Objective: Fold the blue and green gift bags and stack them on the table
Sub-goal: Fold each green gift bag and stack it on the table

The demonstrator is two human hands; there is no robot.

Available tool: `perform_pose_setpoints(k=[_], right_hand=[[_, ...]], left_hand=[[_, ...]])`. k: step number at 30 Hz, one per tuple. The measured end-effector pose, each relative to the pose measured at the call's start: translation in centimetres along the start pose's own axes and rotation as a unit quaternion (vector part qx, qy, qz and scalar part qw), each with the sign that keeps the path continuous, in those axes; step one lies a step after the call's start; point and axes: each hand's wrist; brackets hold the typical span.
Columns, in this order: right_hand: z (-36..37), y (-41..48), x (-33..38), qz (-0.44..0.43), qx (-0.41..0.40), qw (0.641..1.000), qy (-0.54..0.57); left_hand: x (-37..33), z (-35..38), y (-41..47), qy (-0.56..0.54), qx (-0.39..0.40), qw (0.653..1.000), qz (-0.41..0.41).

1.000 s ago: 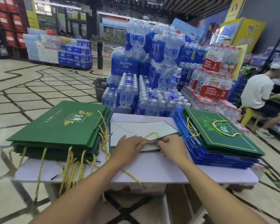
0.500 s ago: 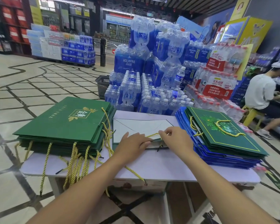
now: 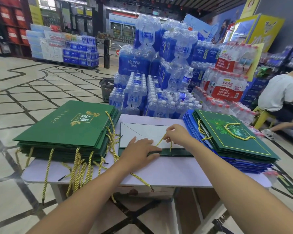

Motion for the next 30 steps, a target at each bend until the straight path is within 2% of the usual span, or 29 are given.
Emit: perform_pose_setpoints(k=[2, 4, 6, 9, 11, 14, 20, 26, 30], right_hand=[[0.5, 0.0, 1.4, 0.024, 0.048, 0.994, 0.093], [1.0, 0.8, 2.4, 0.007, 0.045, 0.996, 0.077], [1.8, 1.9, 2.8, -0.045, 0.023, 0.997, -0.055], [3.1, 3.3, 2.6, -0.098, -0.016, 0.963, -0.251], [3.8, 3.9, 2.1, -0.115, -0.053, 0.938, -0.323], [4.6, 4.7, 1.4, -0.123, -0.082, 0.92, -0.362], [6.2, 5.6, 0.9, -0.115, -0.103, 0.922, -0.354], [4.6, 4.4, 0.7, -0.129, -0.076, 0.954, -0.261], [3.3, 1.9, -1.3, -0.142, -0.075, 0.966, -0.202]], left_hand=[[0.0, 0.1, -0.1, 0.017, 0.005, 1.0, 0.001], [0.0, 0.2, -0.1, 0.028, 0.013, 1.0, -0.003], [0.1, 0.3, 0.0, 0.028, 0.02, 0.999, -0.011], [0.1, 0.3, 0.1, 0.034, 0.025, 0.999, -0.012], [0.2, 0.3, 0.2, 0.04, 0.026, 0.999, -0.011], [0.1, 0.3, 0.4, 0.043, 0.03, 0.999, -0.007], [0.0, 0.3, 0.4, 0.043, 0.031, 0.999, -0.006], [0.3, 0.3, 0.3, 0.009, 0.011, 1.0, -0.02], [0.4, -0.1, 0.7, 0.004, 0.028, 0.999, -0.028]])
Point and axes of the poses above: each hand's wrist, its own y-axis towards the middle knuckle, its own z-axis out of the palm, x = y × z, and after that the axes turned 1 degree about -x, right-handed
